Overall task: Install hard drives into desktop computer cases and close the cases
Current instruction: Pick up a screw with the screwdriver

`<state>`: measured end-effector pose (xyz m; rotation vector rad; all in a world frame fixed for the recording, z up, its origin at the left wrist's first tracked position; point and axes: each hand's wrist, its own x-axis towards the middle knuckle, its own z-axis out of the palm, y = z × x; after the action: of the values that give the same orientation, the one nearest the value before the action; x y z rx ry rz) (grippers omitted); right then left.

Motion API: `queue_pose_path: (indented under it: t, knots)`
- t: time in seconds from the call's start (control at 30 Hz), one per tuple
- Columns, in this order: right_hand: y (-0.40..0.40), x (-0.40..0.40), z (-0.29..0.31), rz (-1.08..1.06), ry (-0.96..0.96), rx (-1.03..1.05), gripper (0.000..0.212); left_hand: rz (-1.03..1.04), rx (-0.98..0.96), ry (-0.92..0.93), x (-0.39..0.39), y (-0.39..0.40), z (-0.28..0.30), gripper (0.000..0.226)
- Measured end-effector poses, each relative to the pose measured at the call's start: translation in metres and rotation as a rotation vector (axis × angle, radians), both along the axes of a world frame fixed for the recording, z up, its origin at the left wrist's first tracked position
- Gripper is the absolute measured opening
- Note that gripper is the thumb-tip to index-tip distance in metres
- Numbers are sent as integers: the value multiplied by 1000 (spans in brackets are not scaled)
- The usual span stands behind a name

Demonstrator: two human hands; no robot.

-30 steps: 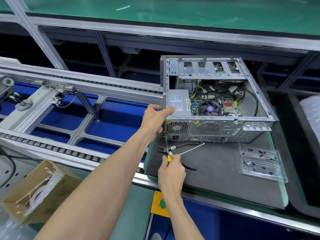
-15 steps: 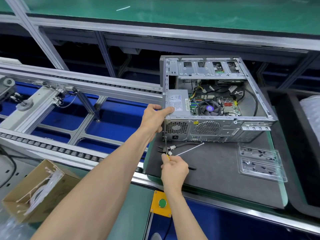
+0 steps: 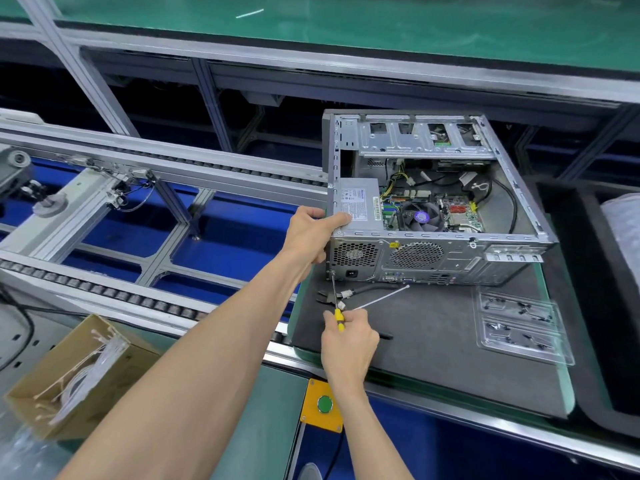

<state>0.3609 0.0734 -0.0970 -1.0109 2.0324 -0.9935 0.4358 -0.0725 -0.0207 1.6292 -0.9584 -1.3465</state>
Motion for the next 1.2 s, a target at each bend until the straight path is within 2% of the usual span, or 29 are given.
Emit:
queue_pose_path:
  t: [0.03,0.13,0.17,0.27,0.37,0.43,0.5,0.53,0.57,0.67,0.73,0.83,0.93,1.13,1.2]
  knots:
    - [0,2,-2,-75,-152,2,22,-2,1,-4,0,0,-1,55]
    - [-2,8,0,-276,-811,45,21,-3,2,-11,1,-1,-3,55]
    - [-3,7,2,-285,-931,63,21,-3,-1,-14,1,-1,-3,55]
    - [-6,0,3,-242,-1072,104,23,9,-5,-23,0,0,-1,55]
    - [-7,-12,5,-194,-1293,133,28,10,1,-25,0,3,1,55]
    - [-10,-21,6,-133,-1329,173,34,24,-13,-46,-2,5,5,53]
    - [-10,-29,7,-62,-1163,233,40,65,-59,-88,-5,12,9,49]
    - [-9,-33,9,-21,-1043,248,41,109,-75,-26,-5,19,8,47]
    - [-6,-39,12,28,-922,243,39,162,-61,144,-3,27,4,44]
    - [3,-57,24,174,-635,100,27,224,133,947,3,63,-16,46]
    - [5,-68,37,252,-475,-78,18,247,190,1228,3,85,-29,44]
    - [3,-75,55,330,-165,-328,10,264,121,1299,-9,101,-32,41]
    - [1,-68,66,402,-24,-476,7,189,89,1275,-20,106,-20,51]
    - [-3,-66,72,547,321,-340,6,86,125,1266,-28,109,-2,56]
    - [-3,-67,73,584,363,-301,9,91,130,1261,-28,108,-1,53]
